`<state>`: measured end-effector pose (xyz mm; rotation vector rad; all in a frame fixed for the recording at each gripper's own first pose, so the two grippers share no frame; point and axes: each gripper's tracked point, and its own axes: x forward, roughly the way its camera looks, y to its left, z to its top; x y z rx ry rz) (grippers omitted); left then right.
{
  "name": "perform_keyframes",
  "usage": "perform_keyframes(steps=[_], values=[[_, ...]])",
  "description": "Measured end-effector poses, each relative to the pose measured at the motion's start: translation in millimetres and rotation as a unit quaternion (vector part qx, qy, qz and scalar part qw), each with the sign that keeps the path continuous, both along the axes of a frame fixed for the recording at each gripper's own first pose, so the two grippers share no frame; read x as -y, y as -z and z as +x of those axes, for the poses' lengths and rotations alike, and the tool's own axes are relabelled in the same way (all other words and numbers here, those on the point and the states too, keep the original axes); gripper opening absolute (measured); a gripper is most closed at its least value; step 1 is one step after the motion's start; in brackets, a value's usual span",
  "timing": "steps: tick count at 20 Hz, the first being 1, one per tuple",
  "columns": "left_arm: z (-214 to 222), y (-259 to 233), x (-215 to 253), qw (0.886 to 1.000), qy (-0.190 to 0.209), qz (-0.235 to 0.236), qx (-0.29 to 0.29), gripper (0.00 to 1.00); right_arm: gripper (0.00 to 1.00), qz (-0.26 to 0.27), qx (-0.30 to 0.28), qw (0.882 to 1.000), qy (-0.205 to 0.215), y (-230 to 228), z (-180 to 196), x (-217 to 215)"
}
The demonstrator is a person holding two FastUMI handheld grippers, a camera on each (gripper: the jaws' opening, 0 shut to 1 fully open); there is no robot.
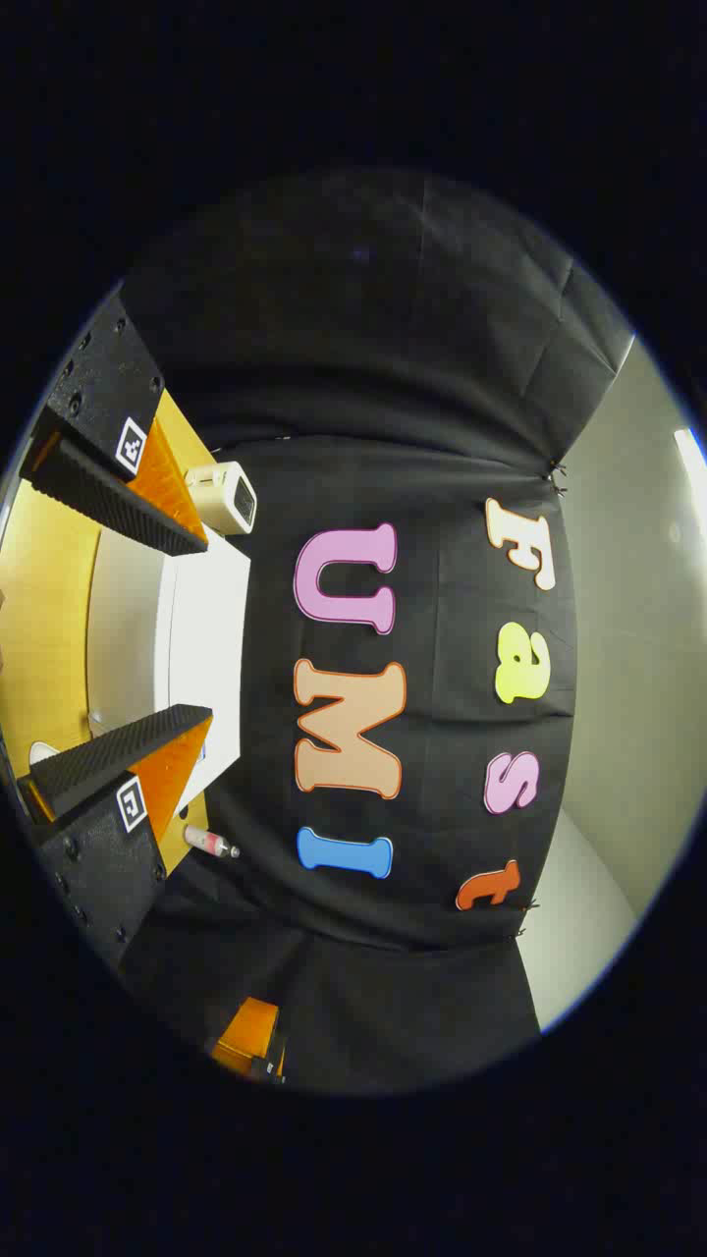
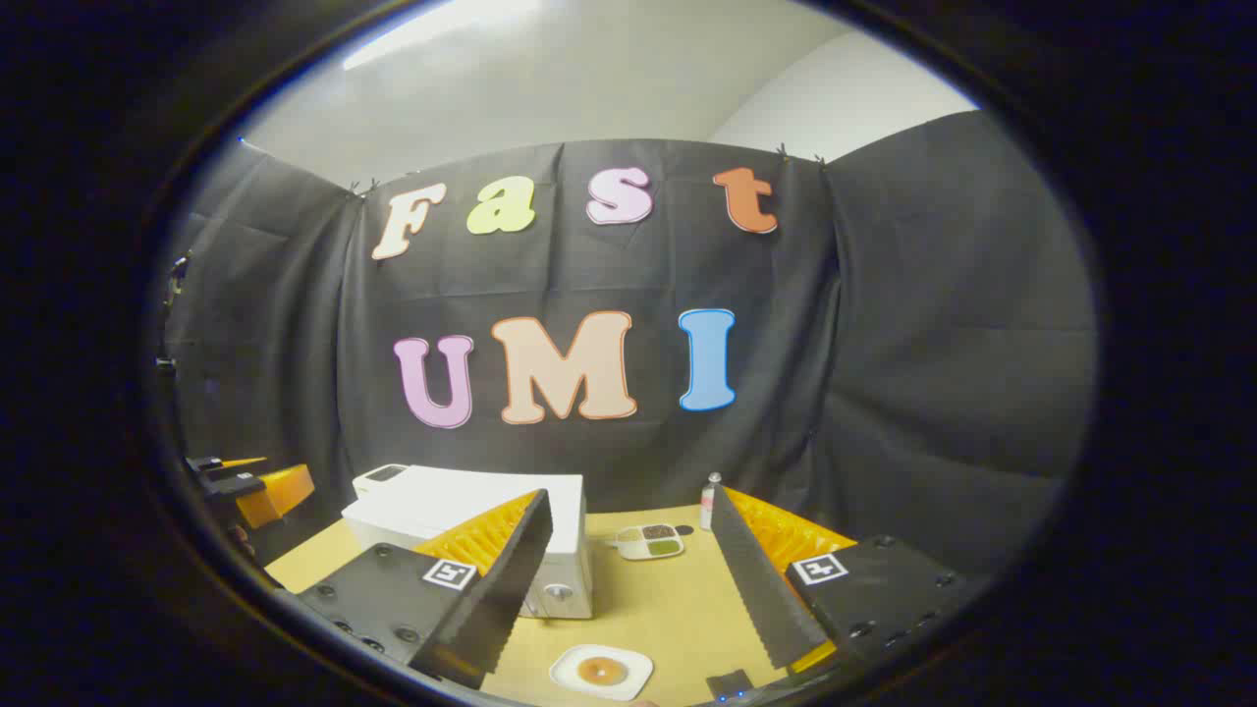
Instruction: Open the microwave oven with the left hand, put the food in, and close the microwave oven.
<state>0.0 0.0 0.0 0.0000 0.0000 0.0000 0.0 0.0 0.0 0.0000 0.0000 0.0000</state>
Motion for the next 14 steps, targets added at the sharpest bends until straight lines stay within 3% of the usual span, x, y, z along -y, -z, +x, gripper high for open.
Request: perform_keyframes(steps=[4, 5, 6, 8, 13, 14], values=[[0.1, -6.3, -9.7, 1.000, 0.022, 0.016, 0.015, 0.95, 1.00, -0.015, 0.000, 1.000, 0.027, 2.6, -11.8, -13.8], [2.1, -8.8, -8.1, 0.999, 0.030, 0.021, 0.022, 0.95, 0.95, -0.016, 0.000, 0.999, 0.031, 5.2, -14.0, -18.5], [1.5, -9.9, -7.4, 0.999, 0.037, 0.024, 0.026, 0.95, 1.00, -0.013, -0.001, 0.999, 0.035, 5.8, -15.1, -23.8], [2.2, -9.9, -8.8, 0.998, 0.049, 0.029, 0.030, 0.95, 0.96, -0.003, -0.002, 0.999, 0.040, 9.2, -16.8, -34.4], [10.1, -3.1, -15.0, 0.996, 0.080, 0.034, 0.025, 0.95, 1.00, 0.016, 0.000, 0.998, 0.063, 11.8, -20.2, -42.9], [11.8, -1.2, -15.2, 0.996, 0.085, 0.033, 0.023, 0.95, 0.96, 0.018, 0.001, 0.998, 0.065, 12.0, -19.9, -43.6]])
